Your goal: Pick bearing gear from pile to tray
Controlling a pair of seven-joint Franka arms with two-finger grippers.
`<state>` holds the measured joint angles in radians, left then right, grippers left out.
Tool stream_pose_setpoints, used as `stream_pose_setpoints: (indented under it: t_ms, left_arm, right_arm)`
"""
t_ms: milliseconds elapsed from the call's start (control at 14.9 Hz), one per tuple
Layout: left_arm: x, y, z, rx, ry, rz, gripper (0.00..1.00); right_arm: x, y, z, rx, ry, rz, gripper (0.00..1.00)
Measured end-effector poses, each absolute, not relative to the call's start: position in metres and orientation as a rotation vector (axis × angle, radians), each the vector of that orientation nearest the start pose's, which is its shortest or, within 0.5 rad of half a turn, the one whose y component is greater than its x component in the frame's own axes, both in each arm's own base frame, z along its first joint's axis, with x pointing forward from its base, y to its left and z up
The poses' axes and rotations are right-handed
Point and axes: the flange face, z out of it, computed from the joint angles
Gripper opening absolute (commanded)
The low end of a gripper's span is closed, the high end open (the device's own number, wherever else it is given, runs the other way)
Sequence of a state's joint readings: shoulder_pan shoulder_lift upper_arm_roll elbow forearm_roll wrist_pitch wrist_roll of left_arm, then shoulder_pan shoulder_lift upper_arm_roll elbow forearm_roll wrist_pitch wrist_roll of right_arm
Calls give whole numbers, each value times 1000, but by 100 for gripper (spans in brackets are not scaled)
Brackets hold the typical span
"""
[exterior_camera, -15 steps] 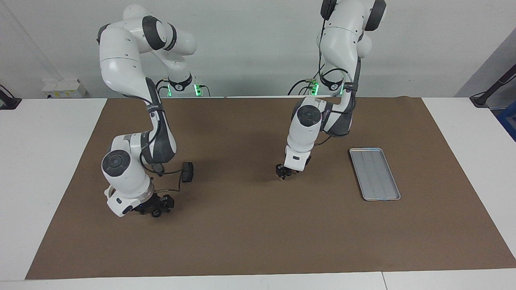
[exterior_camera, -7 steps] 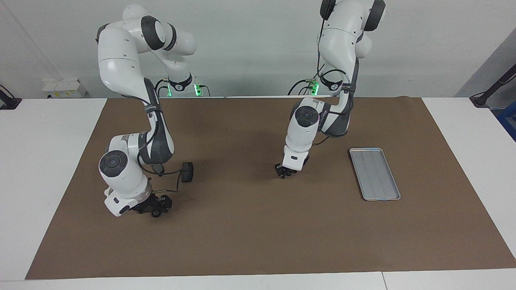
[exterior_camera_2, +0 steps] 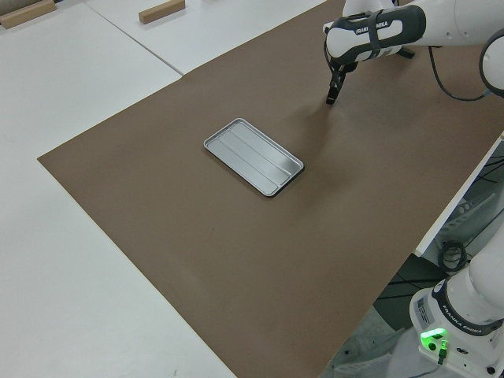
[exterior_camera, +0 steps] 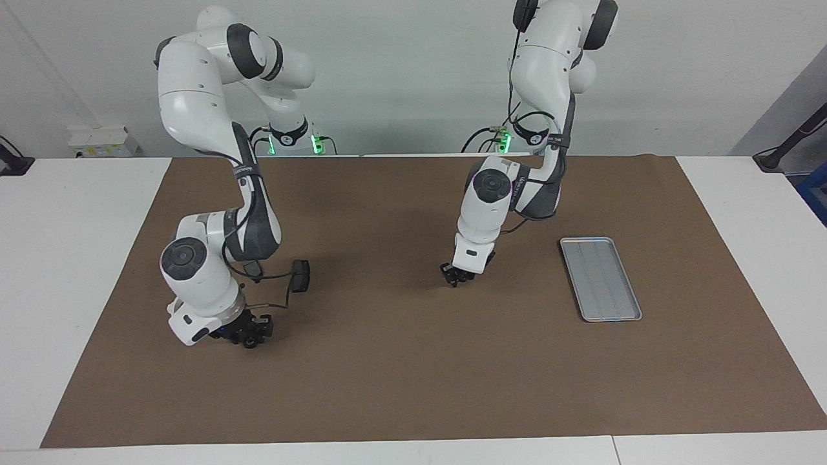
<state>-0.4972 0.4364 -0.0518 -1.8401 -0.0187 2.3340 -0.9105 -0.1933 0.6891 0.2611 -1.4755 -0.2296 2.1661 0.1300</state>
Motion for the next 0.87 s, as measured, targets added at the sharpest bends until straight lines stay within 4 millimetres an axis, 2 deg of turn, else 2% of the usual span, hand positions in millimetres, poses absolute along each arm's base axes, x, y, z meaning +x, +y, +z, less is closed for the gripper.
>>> stream_pose_setpoints:
  t_ms: [67, 202, 538, 740, 875]
  left_arm:
    - [554, -336, 297, -3150, -605, -33, 51]
    - [553, -336, 295, -3153, -606, -38, 40]
    - [553, -332, 296, -3143, -611, -35, 17]
    - [552, -328, 296, -3117, -611, 2, 17]
    - [556, -312, 299, -3092, -582, 36, 17]
  right_arm:
    - [719, 6, 285, -3166, -7, -53, 16]
    - [719, 6, 286, -3166, -6, -58, 0]
    - [719, 6, 286, -3166, -6, -59, 0]
    - [719, 6, 287, -3167, -6, -54, 0]
    - [720, 11, 298, -3172, -12, -26, 0]
